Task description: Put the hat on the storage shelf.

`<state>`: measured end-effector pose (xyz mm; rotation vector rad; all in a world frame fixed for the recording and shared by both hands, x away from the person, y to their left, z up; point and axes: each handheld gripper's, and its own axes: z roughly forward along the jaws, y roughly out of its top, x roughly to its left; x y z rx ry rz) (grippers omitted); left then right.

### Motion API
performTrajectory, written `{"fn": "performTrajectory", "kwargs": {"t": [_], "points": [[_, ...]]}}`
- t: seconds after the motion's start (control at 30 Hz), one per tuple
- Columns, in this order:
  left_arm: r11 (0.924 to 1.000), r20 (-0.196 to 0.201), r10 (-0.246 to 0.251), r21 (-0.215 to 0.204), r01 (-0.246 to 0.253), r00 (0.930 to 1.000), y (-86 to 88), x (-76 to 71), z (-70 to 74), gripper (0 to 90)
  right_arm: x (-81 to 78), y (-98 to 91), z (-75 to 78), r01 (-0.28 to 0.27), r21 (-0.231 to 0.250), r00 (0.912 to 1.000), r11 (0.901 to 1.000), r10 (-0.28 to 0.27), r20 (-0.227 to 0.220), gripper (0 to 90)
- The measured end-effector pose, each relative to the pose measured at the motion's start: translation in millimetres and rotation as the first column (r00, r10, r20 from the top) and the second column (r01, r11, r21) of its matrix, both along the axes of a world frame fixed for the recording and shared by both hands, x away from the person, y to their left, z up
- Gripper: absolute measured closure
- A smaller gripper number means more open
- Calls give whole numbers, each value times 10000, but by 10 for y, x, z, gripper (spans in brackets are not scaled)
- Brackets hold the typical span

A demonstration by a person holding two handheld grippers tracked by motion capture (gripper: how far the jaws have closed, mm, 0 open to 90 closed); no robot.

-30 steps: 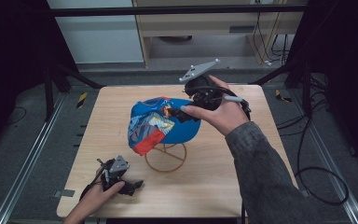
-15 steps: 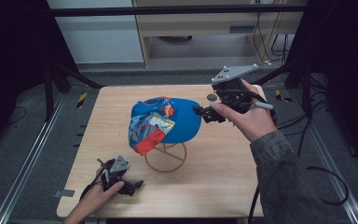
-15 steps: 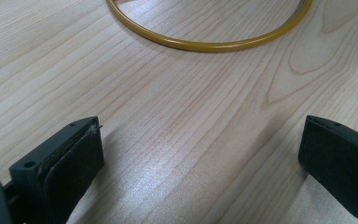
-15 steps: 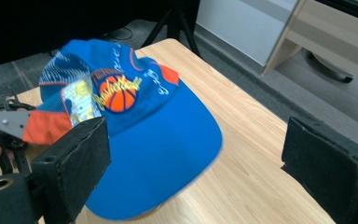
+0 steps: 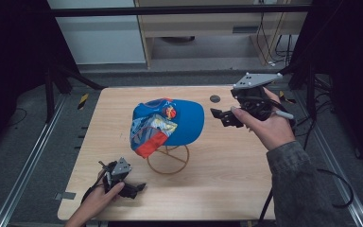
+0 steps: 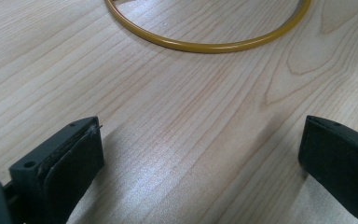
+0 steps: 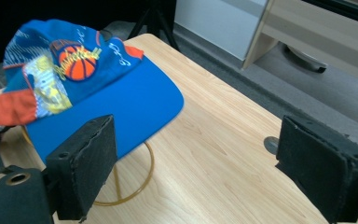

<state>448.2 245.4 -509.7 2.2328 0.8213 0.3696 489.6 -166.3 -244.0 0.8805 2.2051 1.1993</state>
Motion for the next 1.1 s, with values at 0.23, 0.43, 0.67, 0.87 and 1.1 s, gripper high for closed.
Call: {"fn": "performTrajectory", "kwargs": {"t": [0.23, 0.43, 0.67, 0.87, 1.1], "points": [[10000, -22, 7, -15, -7, 10000, -2, -1, -1, 0, -42, -105, -168, 136, -230, 9998, 9996, -132, 146, 127], [10000, -44, 28, -39, -28, 10000, -4, -3, -2, 0, -78, -186, -392, 325, -372, 9994, 9988, -320, 159, 141], [10000, -53, -12, 14, 12, 10000, 0, -2, 1, 0, -111, -239, -687, 441, -448, 9990, 9980, -444, -59, 150], [10000, -36, -24, 31, 24, 10000, 1, 0, 1, 0, -130, -274, -901, 604, -379, 9980, 9975, -610, -145, 158], [10000, -63, -8, 4, 8, 10000, -1, -3, 1, 0, -148, -344, -1258, 880, -311, 9950, 9956, -893, -443, 164]]}}
